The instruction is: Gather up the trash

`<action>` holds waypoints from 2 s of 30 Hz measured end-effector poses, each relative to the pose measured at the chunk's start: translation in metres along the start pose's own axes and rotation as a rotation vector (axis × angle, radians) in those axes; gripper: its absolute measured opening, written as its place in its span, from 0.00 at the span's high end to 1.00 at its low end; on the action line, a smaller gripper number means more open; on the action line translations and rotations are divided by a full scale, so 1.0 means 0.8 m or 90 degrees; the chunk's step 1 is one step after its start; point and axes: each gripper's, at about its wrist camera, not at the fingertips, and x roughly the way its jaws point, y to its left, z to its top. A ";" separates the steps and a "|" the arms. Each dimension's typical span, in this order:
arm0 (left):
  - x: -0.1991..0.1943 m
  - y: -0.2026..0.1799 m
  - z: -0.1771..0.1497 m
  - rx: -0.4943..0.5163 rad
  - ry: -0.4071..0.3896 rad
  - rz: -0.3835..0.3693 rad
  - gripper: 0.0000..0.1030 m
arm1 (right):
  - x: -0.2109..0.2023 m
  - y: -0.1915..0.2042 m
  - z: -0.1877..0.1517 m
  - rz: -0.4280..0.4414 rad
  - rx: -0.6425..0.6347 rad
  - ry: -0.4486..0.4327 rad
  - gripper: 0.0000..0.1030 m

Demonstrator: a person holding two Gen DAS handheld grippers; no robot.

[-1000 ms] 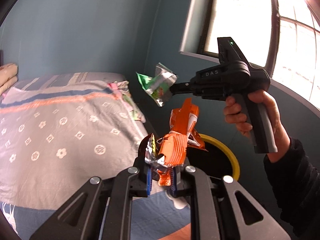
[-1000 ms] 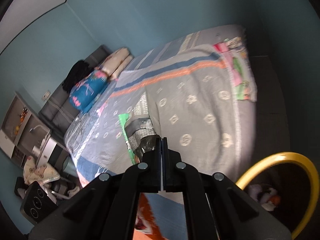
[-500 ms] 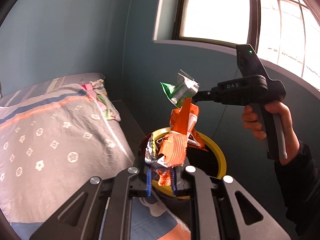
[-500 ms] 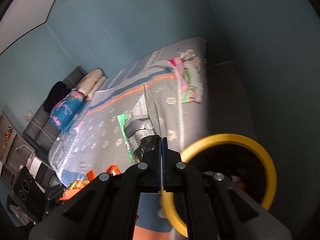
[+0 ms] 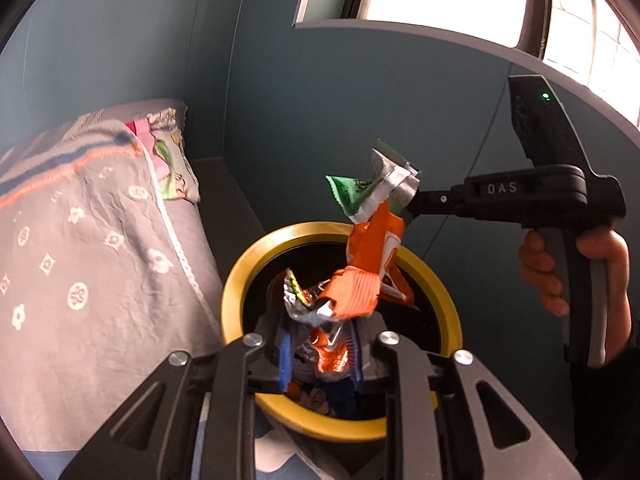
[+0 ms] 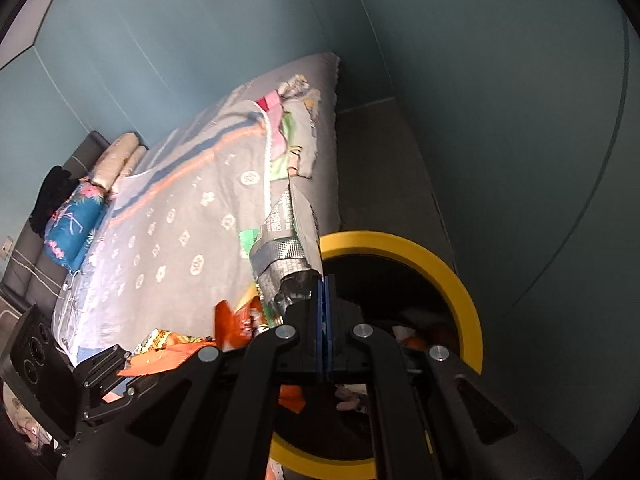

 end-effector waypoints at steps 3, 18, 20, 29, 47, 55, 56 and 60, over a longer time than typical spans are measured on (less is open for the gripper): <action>0.012 0.004 0.004 -0.019 0.008 0.000 0.66 | 0.011 -0.007 0.003 -0.016 0.000 0.006 0.98; -0.062 0.072 -0.008 -0.112 -0.039 0.062 0.35 | 0.036 -0.007 -0.017 -0.058 0.030 0.039 0.57; -0.082 0.084 -0.013 -0.116 -0.052 0.082 0.32 | 0.038 0.000 -0.020 -0.053 0.033 0.041 0.57; -0.195 0.133 -0.056 -0.151 -0.130 0.192 0.15 | 0.038 0.088 -0.052 -0.033 -0.052 0.017 0.41; -0.395 0.082 -0.173 -0.131 -0.305 0.358 0.08 | -0.059 0.330 -0.236 -0.132 -0.191 -0.270 0.08; -0.418 0.061 -0.202 -0.158 -0.320 0.371 0.08 | -0.094 0.331 -0.281 -0.143 -0.147 -0.347 0.08; -0.419 0.059 -0.205 -0.160 -0.320 0.371 0.08 | -0.101 0.325 -0.283 -0.141 -0.143 -0.350 0.08; -0.417 0.053 -0.210 -0.165 -0.318 0.380 0.08 | -0.111 0.322 -0.290 -0.140 -0.137 -0.366 0.08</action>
